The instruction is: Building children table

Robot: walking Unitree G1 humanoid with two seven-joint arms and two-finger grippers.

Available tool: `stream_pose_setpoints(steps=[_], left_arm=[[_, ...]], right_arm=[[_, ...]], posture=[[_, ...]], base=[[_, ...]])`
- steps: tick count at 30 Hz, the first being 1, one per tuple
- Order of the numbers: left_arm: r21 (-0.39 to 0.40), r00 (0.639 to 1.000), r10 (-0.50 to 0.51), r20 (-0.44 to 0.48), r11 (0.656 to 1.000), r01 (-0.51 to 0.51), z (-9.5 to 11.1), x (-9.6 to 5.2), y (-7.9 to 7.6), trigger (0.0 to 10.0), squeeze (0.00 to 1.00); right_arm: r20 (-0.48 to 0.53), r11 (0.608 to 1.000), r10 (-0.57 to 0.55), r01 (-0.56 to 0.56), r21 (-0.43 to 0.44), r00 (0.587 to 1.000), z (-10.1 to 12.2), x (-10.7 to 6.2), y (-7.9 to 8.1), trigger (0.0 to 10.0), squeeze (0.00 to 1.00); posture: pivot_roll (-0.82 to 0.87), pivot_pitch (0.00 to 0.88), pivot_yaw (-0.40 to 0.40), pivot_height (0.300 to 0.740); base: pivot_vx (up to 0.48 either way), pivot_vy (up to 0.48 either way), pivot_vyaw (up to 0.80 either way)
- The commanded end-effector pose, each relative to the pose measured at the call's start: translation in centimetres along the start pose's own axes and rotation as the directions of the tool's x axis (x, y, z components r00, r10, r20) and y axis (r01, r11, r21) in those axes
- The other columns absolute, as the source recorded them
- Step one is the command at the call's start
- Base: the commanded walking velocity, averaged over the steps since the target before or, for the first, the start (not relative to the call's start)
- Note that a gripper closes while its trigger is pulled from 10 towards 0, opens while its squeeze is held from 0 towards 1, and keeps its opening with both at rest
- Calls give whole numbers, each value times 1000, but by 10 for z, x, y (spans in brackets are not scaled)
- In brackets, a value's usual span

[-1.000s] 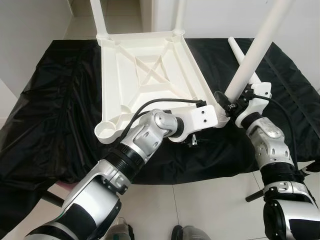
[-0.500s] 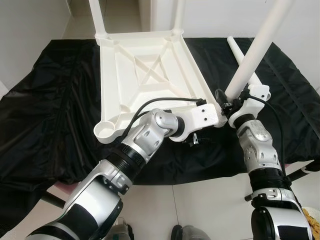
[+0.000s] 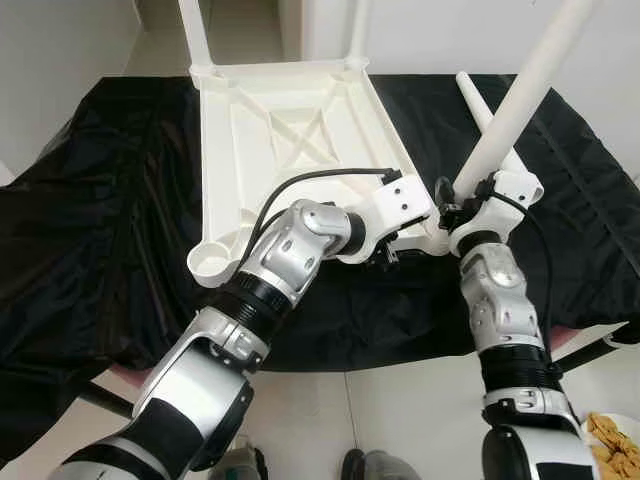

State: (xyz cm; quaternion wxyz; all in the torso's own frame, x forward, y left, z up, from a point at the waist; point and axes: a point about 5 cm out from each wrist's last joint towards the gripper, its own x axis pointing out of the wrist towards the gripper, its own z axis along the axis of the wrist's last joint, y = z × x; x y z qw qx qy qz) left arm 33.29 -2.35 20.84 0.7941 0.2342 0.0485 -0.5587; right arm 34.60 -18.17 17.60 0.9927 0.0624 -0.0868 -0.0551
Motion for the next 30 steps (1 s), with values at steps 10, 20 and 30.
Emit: stream_pose_setpoints(steps=[10, 20, 30], left_arm=[[-69, 976, 219, 14, 974, -218, 3, -4, 14, 10000, 0], [-94, 968, 249, 19, 965, -246, 3, -7, 17, 10000, 0], [-110, 962, 270, 33, 958, -265, 7, -8, 19, 10000, 0]], right_arm=[[-99, 976, -191, 199, 83, 977, -16, -7, 8, 10000, 0], [-89, 986, -158, 162, 44, 983, -14, -9, -1, 10000, 784], [-55, 998, -59, 60, 24, 997, -9, -9, 1, 10000, 1000]], posture=[[38, 75, 3, 740], [36, 85, -3, 740], [32, 82, -11, 740]], base=[[0, 0, 0], [0, 0, 0], [0, 0, 0]])
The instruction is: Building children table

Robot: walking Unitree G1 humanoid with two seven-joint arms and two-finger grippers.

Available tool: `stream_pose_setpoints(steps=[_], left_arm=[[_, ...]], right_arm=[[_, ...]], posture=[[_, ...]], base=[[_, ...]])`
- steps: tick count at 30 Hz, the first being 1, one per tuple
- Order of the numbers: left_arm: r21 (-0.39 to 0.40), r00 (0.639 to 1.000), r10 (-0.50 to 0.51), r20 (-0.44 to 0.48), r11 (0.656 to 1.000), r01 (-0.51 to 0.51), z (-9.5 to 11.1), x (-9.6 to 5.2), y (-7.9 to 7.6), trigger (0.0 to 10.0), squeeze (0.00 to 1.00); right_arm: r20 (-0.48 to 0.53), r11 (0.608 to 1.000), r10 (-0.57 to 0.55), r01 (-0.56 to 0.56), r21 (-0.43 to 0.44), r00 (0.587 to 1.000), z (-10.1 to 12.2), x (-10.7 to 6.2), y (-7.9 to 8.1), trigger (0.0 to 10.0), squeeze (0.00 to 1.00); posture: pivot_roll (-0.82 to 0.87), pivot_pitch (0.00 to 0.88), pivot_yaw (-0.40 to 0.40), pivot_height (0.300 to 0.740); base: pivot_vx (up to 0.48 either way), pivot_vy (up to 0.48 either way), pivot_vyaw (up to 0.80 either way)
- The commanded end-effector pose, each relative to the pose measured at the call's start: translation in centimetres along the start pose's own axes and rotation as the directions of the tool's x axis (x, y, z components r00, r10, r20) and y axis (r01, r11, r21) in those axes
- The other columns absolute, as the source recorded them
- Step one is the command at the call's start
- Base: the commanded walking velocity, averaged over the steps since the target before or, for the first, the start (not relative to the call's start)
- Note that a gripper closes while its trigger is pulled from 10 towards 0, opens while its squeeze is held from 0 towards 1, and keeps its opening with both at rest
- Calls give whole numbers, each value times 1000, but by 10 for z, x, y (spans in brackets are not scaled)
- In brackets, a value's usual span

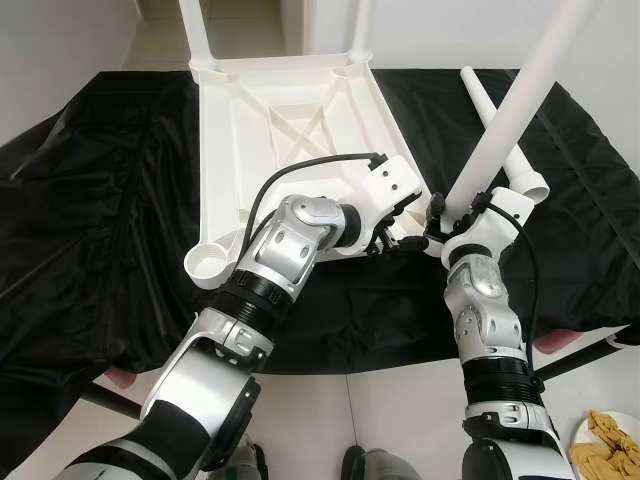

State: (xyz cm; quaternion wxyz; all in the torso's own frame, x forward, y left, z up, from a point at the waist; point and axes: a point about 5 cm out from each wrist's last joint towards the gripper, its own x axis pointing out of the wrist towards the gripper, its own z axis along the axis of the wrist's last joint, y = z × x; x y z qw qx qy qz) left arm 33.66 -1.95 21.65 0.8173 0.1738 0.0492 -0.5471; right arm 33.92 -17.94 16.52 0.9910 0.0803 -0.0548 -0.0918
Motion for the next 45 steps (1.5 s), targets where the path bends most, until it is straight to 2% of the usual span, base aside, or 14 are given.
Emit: stream_pose_setpoints(steps=[1, 6, 7, 12, 19, 22, 28, 35, 36, 37, 38, 41, 42, 45], left_arm=[[13, 972, 235, -1, 972, -235, 3, -2, 12, 10000, 0], [16, 970, 243, -1, 970, -243, 3, -2, 13, 10000, 0], [14, 970, 245, 1, 969, -245, 2, -2, 12, 10000, 0], [9, 970, 245, 7, 970, -245, 3, -2, 10, 10000, 0], [5, 969, 246, 11, 969, -246, 4, -2, 10, 10000, 0], [4, 970, 244, 15, 970, -244, 5, -2, 9, 10000, 0], [10, 969, 245, 19, 969, -246, 6, -3, 9, 10000, 0], [12, 969, 247, 21, 969, -247, 7, -4, 9, 10000, 0], [12, 969, 247, 20, 969, -247, 7, -4, 9, 10000, 0], [12, 969, 247, 20, 969, -247, 7, -4, 9, 10000, 0], [12, 969, 247, 20, 969, -247, 6, -5, 8, 10000, 0], [12, 969, 246, 20, 969, -246, 5, -5, 8, 10000, 0], [12, 969, 246, 19, 969, -246, 5, -5, 7, 10000, 0], [13, 969, 245, 17, 969, -245, 4, -6, 7, 10000, 0]], right_arm=[[9, 998, 70, -70, -8, 998, 1, 0, 3, 10000, 0], [21, 973, 228, -227, -32, 974, 5, 0, 8, 10000, 0], [21, 947, 314, -312, -72, 949, 8, 2, 7, 10000, 0], [2, 893, 429, -424, -152, 903, 15, 8, -6, 10000, 0], [-14, 860, 475, -468, -203, 880, 20, 14, -19, 10000, 0], [-53, 817, 538, -536, -213, 841, 26, 22, -33, 10000, 0], [-111, 762, 612, -621, -182, 783, 20, 25, -36, 10000, 0], [-127, 734, 649, -661, -156, 750, 15, 27, -35, 10000, 0], [-135, 726, 656, -670, -156, 743, 13, 29, -36, 7255, 0], [-135, 726, 656, -670, -156, 743, 13, 29, -36, 7255, 0], [-137, 722, 661, -675, -153, 738, 13, 30, -38, 5216, 0], [-133, 719, 668, -681, -142, 733, 13, 30, -39, 5216, 0], [-133, 721, 666, -679, -140, 734, 13, 30, -40, 510, 0], [-135, 720, 666, -680, -141, 733, 13, 31, -42, 0, 0]], posture=[[32, 80, -12, 740], [32, 77, -13, 740], [32, 74, -16, 740], [35, 69, -19, 740], [36, 67, -22, 740], [40, 59, -18, 740], [51, 46, -13, 740], [54, 40, -12, 740], [57, 33, -12, 740], [57, 33, -12, 740], [56, 32, -11, 740], [56, 31, -11, 740], [56, 29, -12, 740], [54, 28, -13, 740]], base=[[0, 0, 0], [0, 0, 0], [0, 0, 0], [0, 0, 0], [0, 0, 0], [0, 0, 0], [0, 0, 0], [0, 0, 0], [0, 0, 0], [0, 0, 0], [0, 0, 0], [0, 0, 0], [0, 0, 0], [0, 0, 0]])
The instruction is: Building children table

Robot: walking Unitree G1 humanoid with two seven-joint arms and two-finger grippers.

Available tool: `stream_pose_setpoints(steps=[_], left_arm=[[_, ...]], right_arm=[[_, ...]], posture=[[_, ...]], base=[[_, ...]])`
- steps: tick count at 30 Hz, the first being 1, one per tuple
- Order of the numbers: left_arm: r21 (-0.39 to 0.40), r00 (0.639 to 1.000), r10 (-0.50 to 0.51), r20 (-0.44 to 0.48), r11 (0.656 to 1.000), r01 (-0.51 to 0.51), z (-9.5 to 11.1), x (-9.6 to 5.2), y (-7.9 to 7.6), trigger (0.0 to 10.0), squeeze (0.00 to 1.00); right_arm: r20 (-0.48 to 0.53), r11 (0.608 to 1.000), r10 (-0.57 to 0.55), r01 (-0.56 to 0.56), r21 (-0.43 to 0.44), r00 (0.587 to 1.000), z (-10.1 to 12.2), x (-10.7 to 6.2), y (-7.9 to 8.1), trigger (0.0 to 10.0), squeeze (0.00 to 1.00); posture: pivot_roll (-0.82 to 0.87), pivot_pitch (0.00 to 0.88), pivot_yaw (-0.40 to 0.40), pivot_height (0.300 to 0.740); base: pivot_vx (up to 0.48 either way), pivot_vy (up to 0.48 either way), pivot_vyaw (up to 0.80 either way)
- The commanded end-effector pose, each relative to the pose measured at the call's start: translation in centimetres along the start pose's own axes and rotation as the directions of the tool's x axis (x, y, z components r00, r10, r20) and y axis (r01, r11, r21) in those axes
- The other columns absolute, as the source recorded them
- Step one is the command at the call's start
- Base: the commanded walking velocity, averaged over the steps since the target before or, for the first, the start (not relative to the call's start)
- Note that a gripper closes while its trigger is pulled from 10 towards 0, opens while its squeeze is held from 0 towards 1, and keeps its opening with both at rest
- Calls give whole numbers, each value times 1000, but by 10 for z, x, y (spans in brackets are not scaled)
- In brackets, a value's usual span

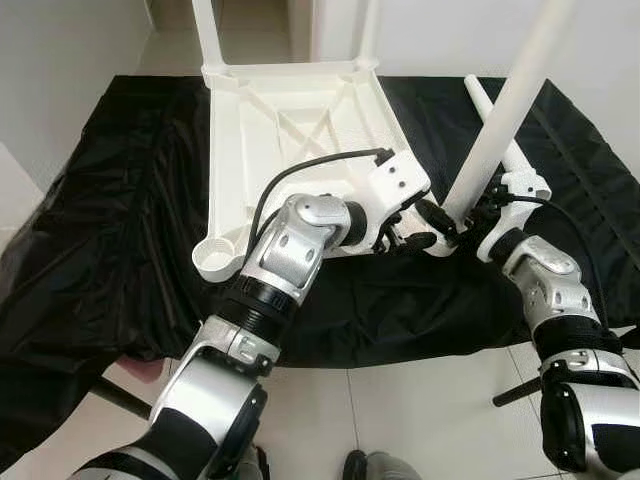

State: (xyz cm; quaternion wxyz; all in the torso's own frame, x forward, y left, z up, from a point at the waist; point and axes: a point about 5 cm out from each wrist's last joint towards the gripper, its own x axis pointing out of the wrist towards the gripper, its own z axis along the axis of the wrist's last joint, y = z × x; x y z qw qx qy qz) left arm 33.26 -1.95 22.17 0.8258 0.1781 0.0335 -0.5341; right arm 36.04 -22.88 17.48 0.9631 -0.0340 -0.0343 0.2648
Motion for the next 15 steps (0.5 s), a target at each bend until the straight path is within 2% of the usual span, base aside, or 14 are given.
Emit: stream_pose_setpoints(steps=[1, 13, 14, 15], left_arm=[[-3, 978, 209, -4, 978, -209, -2, -3, 9, 10000, 0], [-10, 977, 211, -10, 977, -211, -7, -8, 5, 10000, 0], [-12, 977, 213, -10, 977, -214, -7, -8, 5, 10000, 0], [-14, 976, 218, -9, 976, -218, -7, -9, 5, 10000, 0]], right_arm=[[3, 1000, 18, -18, 7, 1000, -1, 0, 0, 0, 0], [-1, 1000, 0, 0, 25, 1000, -8, -5, -4, 0, 0], [-2, 999, -12, 12, 32, 1000, -9, -6, -5, 1098, 0], [3, 998, -41, 41, 41, 999, -9, -5, -5, 10000, 0]], posture=[[54, 28, -13, 740], [55, 44, -24, 740], [56, 48, -25, 740], [56, 48, -25, 740]], base=[[0, 0, 0], [0, 0, 0], [0, 0, 0], [0, 0, 0]])
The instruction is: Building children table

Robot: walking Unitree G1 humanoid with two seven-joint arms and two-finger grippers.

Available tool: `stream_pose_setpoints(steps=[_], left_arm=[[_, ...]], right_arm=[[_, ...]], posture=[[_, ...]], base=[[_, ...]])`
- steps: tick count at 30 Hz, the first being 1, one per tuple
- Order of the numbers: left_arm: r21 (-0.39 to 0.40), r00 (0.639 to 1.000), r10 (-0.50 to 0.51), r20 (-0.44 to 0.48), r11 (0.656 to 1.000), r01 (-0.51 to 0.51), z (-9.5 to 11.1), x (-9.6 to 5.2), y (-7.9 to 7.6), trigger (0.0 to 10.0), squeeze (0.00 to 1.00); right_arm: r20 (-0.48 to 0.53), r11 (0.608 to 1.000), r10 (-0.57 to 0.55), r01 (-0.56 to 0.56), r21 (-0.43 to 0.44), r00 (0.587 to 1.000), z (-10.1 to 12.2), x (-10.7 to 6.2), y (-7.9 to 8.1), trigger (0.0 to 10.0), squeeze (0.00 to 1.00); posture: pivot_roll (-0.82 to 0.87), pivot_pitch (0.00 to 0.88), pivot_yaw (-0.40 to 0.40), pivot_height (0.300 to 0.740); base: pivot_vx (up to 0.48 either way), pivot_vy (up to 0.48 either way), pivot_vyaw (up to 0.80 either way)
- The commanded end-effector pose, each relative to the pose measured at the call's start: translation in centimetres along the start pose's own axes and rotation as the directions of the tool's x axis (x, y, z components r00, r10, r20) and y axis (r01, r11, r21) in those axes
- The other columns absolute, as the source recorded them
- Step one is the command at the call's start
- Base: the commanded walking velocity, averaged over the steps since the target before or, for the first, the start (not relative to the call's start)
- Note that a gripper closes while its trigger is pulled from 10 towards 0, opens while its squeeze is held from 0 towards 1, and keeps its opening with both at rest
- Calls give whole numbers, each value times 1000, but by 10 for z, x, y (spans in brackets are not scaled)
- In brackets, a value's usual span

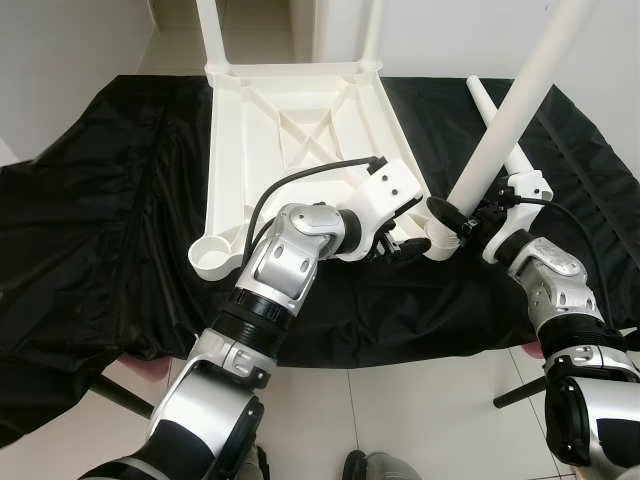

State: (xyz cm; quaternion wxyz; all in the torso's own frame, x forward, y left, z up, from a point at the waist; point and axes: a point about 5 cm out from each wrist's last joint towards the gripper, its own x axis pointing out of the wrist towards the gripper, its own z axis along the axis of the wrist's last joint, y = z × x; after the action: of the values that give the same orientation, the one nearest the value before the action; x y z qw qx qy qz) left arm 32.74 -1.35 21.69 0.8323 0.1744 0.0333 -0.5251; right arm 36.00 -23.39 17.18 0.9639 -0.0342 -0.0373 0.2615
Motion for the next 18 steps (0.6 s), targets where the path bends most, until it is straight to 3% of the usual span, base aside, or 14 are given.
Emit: stream_pose_setpoints(steps=[1, 10, 18], left_arm=[[-5, 980, 196, -8, 980, -196, -1, -2, 9, 10000, 0], [-15, 978, 207, -9, 978, -207, -3, -6, 8, 10000, 0], [-21, 978, 207, -15, 978, -207, -5, -7, 7, 10000, 0]], right_arm=[[-2, 999, -34, 34, 42, 999, -6, -2, -1, 10000, 0], [26, 982, -183, 181, 58, 983, -7, 4, 4, 10000, 0], [59, 943, -326, 320, 95, 943, -6, 8, 13, 10000, 0]], posture=[[56, 48, -25, 740], [52, 63, -24, 740], [51, 72, -21, 740]], base=[[0, 0, 0], [0, 0, 0], [0, 0, 0]])
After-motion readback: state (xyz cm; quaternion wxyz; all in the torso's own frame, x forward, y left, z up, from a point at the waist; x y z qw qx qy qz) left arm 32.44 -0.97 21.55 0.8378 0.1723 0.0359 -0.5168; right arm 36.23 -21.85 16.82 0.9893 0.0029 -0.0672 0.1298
